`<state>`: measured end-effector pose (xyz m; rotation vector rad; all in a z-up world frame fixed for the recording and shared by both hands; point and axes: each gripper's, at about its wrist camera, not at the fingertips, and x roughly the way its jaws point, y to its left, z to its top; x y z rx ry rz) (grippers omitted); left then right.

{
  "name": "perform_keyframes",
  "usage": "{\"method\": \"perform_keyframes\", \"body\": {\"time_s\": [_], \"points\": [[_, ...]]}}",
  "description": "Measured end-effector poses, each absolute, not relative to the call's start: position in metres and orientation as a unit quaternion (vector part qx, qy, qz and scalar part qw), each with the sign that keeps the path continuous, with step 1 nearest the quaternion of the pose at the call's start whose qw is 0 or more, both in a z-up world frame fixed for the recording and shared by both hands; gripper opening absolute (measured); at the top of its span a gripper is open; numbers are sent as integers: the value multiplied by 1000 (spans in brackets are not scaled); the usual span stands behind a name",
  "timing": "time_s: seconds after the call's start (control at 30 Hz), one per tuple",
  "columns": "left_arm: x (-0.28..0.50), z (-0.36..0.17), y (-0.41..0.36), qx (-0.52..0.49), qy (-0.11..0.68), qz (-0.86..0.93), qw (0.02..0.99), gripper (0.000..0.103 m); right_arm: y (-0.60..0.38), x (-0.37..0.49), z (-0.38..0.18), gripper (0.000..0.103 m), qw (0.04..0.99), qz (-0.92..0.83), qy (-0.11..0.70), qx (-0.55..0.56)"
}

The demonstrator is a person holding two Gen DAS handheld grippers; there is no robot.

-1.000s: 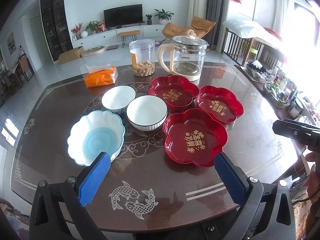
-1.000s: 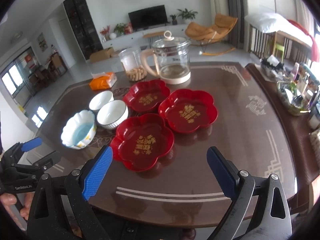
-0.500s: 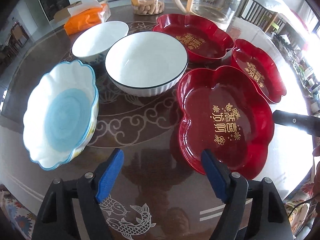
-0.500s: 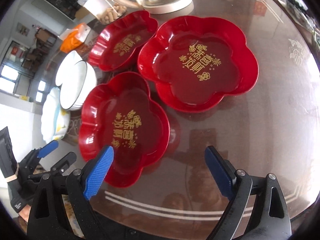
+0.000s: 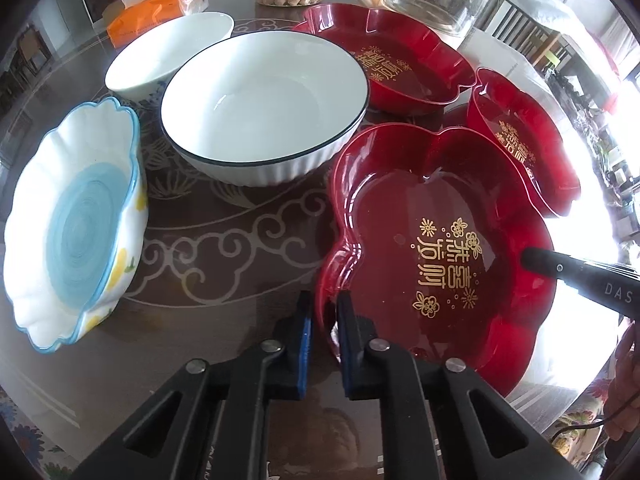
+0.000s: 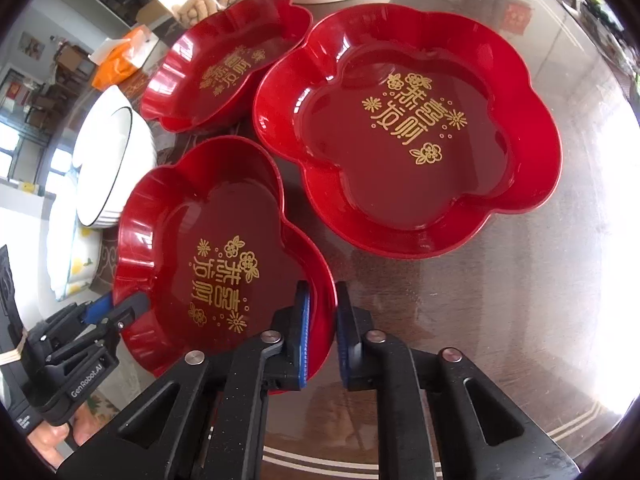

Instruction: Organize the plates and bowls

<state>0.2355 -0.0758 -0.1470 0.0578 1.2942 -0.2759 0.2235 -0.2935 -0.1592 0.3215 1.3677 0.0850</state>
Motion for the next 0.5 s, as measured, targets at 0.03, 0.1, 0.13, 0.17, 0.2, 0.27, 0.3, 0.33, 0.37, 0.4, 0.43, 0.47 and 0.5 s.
{"method": "perform_keyframes", "body": {"time_s": [0.03, 0.1, 0.13, 0.17, 0.2, 0.27, 0.3, 0.33, 0.37, 0.4, 0.43, 0.47, 0.5], "points": [[231, -144, -77, 36, 594, -125, 794, 9, -293, 220, -159, 9, 760, 45, 630, 150], [219, -133, -77, 34, 585, -132, 800, 9, -293, 208, -152, 9, 764, 53, 626, 147], [212, -126, -76, 27, 580, -138, 802, 9, -294, 201, -146, 9, 768, 55, 621, 145], [203, -117, -76, 23, 573, -145, 806, 9, -296, 193, -140, 9, 772, 56, 616, 146], [194, -107, -75, 20, 564, -153, 811, 9, -299, 184, -132, 9, 776, 60, 609, 151], [174, -86, -76, 15, 549, -170, 818, 10, -305, 166, -113, 9, 787, 67, 593, 157], [165, -75, -78, 16, 540, -177, 823, 10, -309, 156, -103, 9, 793, 68, 585, 160], [155, -65, -82, 20, 530, -183, 828, 10, -313, 146, -92, 9, 798, 69, 576, 163], [147, -56, -87, 23, 522, -190, 831, 10, -319, 135, -81, 9, 804, 71, 567, 167], [140, -49, -92, 24, 515, -198, 834, 10, -324, 125, -72, 9, 808, 72, 559, 170], [133, -43, -98, 25, 510, -206, 835, 10, -330, 115, -64, 9, 812, 72, 553, 173], [127, -40, -104, 27, 506, -213, 835, 10, -337, 105, -58, 9, 814, 70, 549, 174], [121, -39, -112, 31, 504, -219, 835, 10, -343, 96, -55, 10, 815, 67, 547, 178]]}}
